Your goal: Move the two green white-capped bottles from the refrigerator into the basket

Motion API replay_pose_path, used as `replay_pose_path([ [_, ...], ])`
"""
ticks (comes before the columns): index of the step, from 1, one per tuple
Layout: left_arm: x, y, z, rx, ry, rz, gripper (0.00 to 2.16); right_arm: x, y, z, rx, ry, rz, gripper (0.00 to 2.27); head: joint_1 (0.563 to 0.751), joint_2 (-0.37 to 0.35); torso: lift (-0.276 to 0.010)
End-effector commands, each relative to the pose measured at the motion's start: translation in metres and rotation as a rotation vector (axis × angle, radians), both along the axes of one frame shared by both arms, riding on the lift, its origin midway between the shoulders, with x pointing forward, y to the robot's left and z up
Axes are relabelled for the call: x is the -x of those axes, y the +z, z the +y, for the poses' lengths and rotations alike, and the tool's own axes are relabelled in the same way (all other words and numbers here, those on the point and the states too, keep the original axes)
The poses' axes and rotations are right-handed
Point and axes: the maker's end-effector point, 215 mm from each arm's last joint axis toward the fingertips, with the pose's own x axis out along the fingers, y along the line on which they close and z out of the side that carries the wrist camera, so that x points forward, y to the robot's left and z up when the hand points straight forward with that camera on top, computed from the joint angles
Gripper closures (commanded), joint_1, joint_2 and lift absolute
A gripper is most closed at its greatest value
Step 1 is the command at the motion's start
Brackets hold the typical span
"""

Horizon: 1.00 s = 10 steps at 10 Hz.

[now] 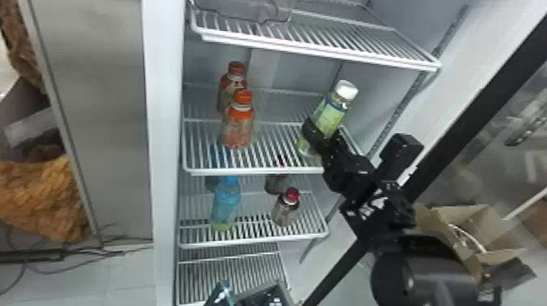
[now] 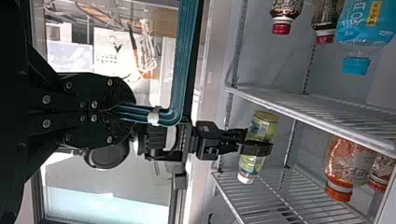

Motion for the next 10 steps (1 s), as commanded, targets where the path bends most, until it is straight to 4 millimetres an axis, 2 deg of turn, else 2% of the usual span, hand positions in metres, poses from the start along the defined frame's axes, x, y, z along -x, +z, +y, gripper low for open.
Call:
replay_pose_path([
  [1, -0.001, 0.001, 0.000, 0.002, 0.002, 0.001, 1.21, 0.025, 0.005, 0.009, -0.003, 0.025, 0.024, 1.07, 0.695, -0.350, -0.004],
  [3, -0.001, 0.001, 0.000, 0.004, 0.002, 0.000, 1.21, 0.055, 0.014, 0.028, -0.013, 0.076, 0.047, 1.07, 0.695, -0.350, -0.004],
  [7, 0.001, 0.000, 0.000, 0.002, -0.003, 0.001, 1.22, 0.136, 0.011, 0.065, 0.002, 0.167, 0.194, 1.07, 0.695, -0.350, -0.004],
  [10, 0.004, -0.001, -0.002, 0.000, -0.014, 0.003, 1.21, 0.172, 0.003, 0.074, 0.005, 0.192, 0.284, 1.07, 0.695, -0.350, -0.004],
])
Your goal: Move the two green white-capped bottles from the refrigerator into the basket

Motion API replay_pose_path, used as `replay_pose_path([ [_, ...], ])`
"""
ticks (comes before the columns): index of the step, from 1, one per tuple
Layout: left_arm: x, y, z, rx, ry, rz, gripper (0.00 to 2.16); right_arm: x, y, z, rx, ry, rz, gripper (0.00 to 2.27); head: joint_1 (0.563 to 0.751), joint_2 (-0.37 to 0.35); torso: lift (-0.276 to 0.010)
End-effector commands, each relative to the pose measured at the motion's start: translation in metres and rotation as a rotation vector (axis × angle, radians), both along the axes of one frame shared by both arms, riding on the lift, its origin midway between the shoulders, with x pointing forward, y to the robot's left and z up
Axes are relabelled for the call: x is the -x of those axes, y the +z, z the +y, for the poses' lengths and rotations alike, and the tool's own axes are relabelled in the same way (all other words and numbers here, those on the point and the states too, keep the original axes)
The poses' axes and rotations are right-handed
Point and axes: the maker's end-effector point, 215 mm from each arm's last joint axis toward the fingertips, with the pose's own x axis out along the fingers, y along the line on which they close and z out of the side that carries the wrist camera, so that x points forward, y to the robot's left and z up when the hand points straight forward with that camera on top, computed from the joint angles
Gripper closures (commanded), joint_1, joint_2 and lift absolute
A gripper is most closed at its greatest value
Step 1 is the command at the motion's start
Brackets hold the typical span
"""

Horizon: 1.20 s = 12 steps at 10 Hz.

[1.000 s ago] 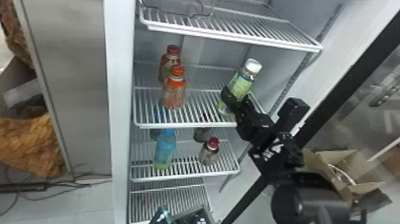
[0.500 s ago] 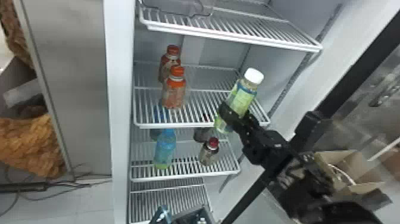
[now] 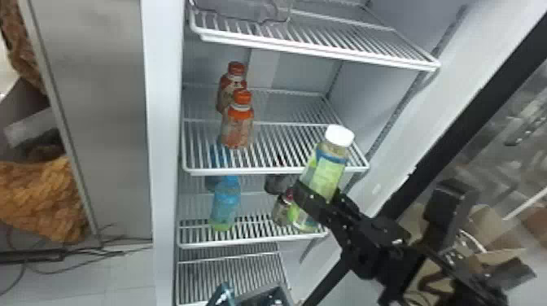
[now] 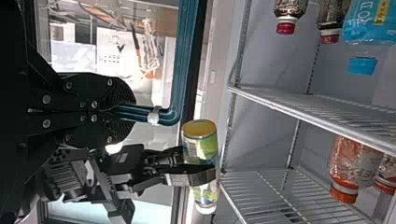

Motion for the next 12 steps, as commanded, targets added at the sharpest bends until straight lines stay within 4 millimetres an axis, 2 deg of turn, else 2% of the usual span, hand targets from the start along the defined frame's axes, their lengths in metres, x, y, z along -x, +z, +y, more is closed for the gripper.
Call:
replay_pose_path([
  [1, 0.001, 0.000, -0.001, 0.000, -0.007, 0.001, 1.22, 0.019, -0.010, 0.002, -0.001, 0.011, 0.061, 1.07, 0.695, -0.350, -0.004],
  [6, 0.003, -0.002, -0.001, -0.003, -0.007, 0.005, 1.21, 0.084, -0.052, 0.026, -0.024, 0.063, 0.295, 1.07, 0.695, -0.350, -0.004],
  [8, 0.003, -0.002, 0.000, -0.001, -0.007, 0.005, 1.22, 0.109, -0.068, 0.030, -0.011, 0.073, 0.385, 1.07, 0.695, -0.350, -0.004],
  [12, 0.003, -0.002, 0.000, 0.000, -0.004, 0.007, 1.22, 0.161, -0.117, 0.027, -0.010, 0.071, 0.619, 1.07, 0.695, -0.350, -0.004],
])
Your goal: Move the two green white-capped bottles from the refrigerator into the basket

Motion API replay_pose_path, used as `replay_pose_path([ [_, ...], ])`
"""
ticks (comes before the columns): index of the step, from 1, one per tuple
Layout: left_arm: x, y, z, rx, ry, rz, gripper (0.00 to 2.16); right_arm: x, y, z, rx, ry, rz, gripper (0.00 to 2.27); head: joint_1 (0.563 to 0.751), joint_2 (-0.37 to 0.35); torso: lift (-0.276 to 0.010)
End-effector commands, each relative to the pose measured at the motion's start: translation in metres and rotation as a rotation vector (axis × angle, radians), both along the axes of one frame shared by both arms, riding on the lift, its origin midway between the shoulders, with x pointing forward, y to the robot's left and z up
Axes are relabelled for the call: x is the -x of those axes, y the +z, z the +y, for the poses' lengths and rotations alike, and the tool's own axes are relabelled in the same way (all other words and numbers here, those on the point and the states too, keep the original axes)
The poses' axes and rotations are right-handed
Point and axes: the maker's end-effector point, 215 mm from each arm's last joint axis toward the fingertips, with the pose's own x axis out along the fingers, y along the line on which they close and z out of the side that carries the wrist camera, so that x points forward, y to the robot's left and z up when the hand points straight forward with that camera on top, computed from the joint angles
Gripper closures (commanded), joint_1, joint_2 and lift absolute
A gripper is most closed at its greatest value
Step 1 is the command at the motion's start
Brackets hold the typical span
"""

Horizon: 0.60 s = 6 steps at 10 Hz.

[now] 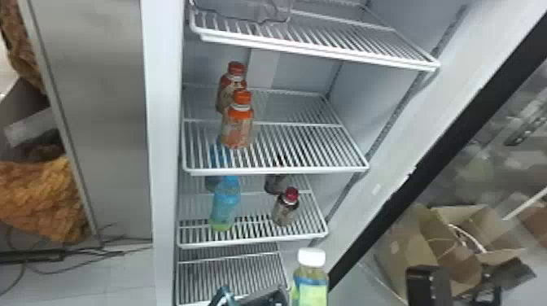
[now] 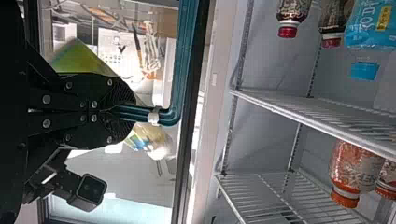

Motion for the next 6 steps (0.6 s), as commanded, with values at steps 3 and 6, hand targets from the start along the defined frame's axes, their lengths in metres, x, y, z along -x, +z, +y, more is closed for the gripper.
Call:
replay_pose_path([
  [3, -0.002, 0.001, 0.000, 0.000, 0.002, -0.002, 1.22, 0.005, -0.031, -0.004, -0.021, -0.027, 0.071, 1.07, 0.695, -0.350, -0.004],
  [6, -0.002, 0.000, 0.001, 0.001, 0.007, -0.001, 1.22, -0.009, -0.049, 0.008, -0.076, -0.031, 0.071, 1.07, 0.695, -0.350, -0.004],
])
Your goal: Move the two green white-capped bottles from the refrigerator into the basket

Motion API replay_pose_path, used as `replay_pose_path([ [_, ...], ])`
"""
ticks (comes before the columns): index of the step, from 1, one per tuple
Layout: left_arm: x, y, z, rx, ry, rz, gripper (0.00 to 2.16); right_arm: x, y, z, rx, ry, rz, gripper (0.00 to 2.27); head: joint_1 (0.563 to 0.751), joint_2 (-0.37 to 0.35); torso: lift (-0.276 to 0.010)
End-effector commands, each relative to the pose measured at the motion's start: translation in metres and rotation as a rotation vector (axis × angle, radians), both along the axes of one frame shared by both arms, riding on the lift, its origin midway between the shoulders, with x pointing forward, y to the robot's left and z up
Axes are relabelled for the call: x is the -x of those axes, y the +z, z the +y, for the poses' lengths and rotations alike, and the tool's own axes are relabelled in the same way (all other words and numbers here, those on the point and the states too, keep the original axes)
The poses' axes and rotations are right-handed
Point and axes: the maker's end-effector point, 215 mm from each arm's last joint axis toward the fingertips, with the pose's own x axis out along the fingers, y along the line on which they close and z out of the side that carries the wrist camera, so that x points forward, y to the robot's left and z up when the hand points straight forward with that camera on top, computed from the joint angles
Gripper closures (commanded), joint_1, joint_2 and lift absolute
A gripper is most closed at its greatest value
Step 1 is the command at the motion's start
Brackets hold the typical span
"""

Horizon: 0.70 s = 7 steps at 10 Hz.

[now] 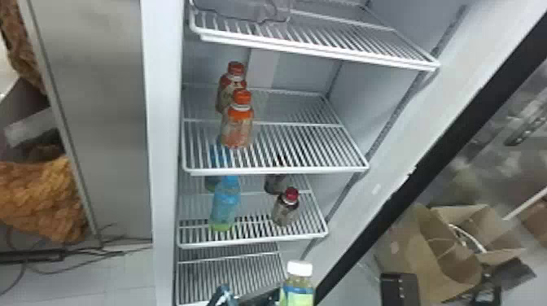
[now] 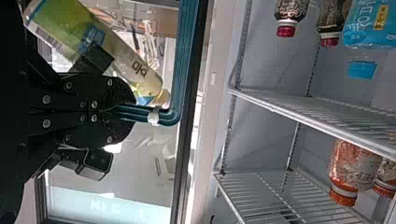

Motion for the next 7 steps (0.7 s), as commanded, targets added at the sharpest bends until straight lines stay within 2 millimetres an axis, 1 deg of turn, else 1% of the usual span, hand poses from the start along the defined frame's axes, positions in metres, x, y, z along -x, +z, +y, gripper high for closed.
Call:
replay_pose_path([
  [1, 0.000, 0.000, 0.000, 0.001, 0.002, 0.000, 1.22, 0.000, -0.010, 0.007, -0.022, 0.009, 0.018, 1.07, 0.695, -0.350, -0.004],
  [2, 0.000, 0.001, 0.000, 0.003, 0.002, 0.000, 1.22, 0.001, -0.014, 0.011, -0.035, 0.014, 0.027, 1.06, 0.695, -0.350, -0.004],
  [3, -0.001, 0.001, 0.001, 0.002, 0.004, -0.001, 1.22, 0.002, -0.014, 0.016, -0.048, 0.018, 0.031, 0.91, 0.695, -0.350, -0.004],
  [5, 0.000, -0.001, 0.001, -0.001, 0.003, 0.001, 1.21, 0.004, -0.013, 0.018, -0.057, 0.024, 0.037, 0.32, 0.695, -0.350, -0.004],
  [6, 0.001, -0.001, 0.001, 0.000, 0.000, 0.001, 1.22, 0.005, -0.013, 0.016, -0.054, 0.022, 0.039, 0.14, 0.695, -0.350, -0.004],
  [7, 0.000, 0.000, 0.000, 0.000, -0.002, 0.000, 1.22, 0.004, -0.012, 0.016, -0.054, 0.020, 0.036, 0.09, 0.695, -0.350, -0.004],
])
